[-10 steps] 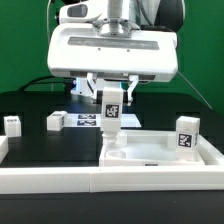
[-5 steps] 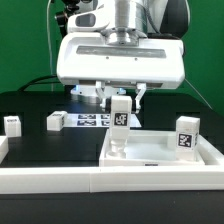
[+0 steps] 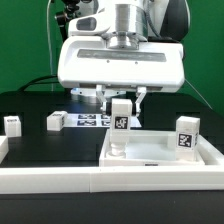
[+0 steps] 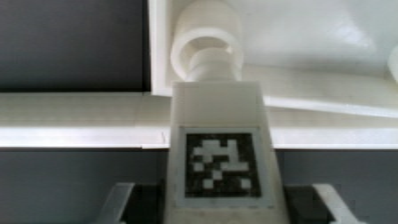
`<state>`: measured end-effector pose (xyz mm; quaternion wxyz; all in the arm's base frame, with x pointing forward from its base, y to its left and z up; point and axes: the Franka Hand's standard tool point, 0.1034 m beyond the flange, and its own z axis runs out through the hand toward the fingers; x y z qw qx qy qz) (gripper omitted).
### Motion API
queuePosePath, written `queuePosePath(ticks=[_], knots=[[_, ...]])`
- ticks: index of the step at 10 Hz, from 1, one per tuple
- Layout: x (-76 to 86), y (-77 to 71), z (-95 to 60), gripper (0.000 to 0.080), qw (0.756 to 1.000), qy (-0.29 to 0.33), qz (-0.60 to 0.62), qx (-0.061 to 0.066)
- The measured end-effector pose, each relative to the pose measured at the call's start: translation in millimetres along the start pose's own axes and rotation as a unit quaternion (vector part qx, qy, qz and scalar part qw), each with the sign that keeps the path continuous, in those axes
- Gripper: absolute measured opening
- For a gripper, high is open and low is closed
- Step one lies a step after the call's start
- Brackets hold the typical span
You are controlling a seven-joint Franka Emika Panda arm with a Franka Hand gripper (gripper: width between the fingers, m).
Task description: Assemble square table
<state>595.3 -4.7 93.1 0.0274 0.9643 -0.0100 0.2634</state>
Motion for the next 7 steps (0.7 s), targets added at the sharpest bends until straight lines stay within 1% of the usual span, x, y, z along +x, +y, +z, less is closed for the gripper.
queuePosePath(ticks=[7], knots=[[-9.2,1.8,8.2,0.0291,1.000,-0.004,-0.002,-0.003]])
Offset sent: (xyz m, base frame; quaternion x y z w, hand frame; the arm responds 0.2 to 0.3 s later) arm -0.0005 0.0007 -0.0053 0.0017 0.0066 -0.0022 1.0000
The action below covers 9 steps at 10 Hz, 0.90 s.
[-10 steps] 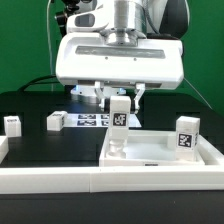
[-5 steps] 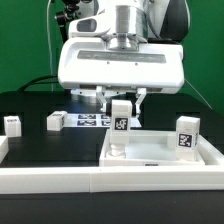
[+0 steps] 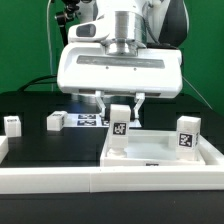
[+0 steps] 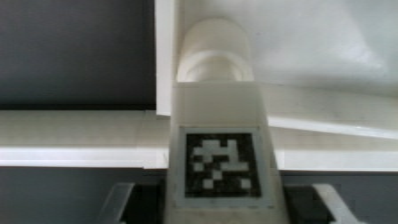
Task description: Assemble square table
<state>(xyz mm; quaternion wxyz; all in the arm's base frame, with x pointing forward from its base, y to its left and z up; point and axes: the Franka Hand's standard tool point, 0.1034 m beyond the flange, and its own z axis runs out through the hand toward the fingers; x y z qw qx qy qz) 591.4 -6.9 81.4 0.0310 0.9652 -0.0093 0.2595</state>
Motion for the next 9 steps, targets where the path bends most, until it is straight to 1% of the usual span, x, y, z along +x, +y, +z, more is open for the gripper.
queuePosePath(ticks=[3,8,9], knots=[[2.1,-3.7,1.8,0.0291,1.000,0.025,-0.005,-0.004],[1.6,-3.9,2.7,0.0291,1.000,0.021,-0.005,-0.004],[1.1,-4.0,2.9,0.0384,1.000,0.020,-0.005,-0.004]])
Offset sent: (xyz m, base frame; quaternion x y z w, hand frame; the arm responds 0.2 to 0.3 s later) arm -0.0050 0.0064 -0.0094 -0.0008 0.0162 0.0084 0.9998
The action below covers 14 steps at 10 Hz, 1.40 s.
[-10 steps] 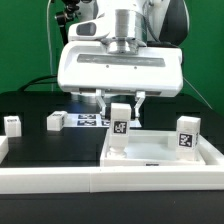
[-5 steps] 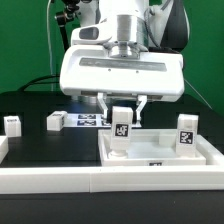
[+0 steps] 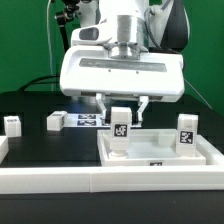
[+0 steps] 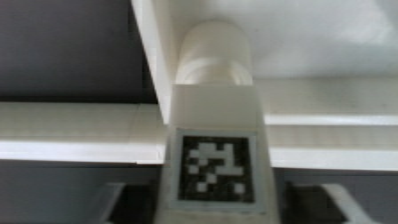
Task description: Assemble square table
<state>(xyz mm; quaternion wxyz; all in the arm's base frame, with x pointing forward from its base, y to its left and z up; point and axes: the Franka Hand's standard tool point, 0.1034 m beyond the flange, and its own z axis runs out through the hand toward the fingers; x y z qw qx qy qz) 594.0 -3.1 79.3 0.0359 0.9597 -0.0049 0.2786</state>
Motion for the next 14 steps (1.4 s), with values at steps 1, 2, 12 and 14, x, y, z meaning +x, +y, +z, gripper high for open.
queuePosePath(ticks=[1,2,12,14], knots=[[-0.1,0.0,0.1,0.0523,1.000,0.000,0.000,0.000],[-0.2,0.0,0.1,0.0609,1.000,0.000,0.000,0.000],[12.4,6.2,-12.5,0.0649,1.000,-0.017,0.004,0.006],[5.5,5.4,-7.0,0.0649,0.997,-0.079,0.006,0.019]])
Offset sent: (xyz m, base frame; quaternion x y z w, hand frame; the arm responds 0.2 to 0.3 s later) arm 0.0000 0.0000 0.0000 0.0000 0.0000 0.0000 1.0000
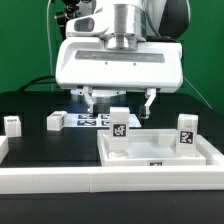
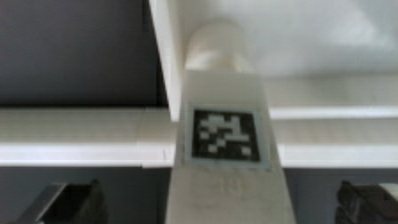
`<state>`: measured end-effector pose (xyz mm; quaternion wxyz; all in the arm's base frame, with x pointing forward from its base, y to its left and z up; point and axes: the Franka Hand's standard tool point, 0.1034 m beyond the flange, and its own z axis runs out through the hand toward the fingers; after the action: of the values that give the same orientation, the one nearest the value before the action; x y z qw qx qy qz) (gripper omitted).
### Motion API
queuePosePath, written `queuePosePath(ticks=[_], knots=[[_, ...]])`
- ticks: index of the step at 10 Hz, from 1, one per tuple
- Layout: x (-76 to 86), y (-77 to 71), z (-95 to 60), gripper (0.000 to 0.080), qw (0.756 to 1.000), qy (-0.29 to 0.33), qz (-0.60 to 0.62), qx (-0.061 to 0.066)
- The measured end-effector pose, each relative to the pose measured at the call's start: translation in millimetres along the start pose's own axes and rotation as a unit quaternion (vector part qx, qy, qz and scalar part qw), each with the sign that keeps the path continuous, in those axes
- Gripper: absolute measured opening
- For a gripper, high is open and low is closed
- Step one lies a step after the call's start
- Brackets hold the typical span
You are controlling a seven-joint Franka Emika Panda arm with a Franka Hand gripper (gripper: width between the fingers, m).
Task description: Assemble square table
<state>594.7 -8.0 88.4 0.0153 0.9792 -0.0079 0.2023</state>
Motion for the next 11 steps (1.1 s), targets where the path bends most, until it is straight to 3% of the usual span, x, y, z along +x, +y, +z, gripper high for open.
queuePosePath(ticks=[4,6,11], knots=[[0.8,2.5,-0.3,0.0649,0.989,-0.143,0.008,0.030],[2.4,-4.4,-2.0,0.0649,0.980,-0.194,0.014,0.043],[5.6,-0.6,1.1,0.0649,0.982,-0.185,0.010,0.041]])
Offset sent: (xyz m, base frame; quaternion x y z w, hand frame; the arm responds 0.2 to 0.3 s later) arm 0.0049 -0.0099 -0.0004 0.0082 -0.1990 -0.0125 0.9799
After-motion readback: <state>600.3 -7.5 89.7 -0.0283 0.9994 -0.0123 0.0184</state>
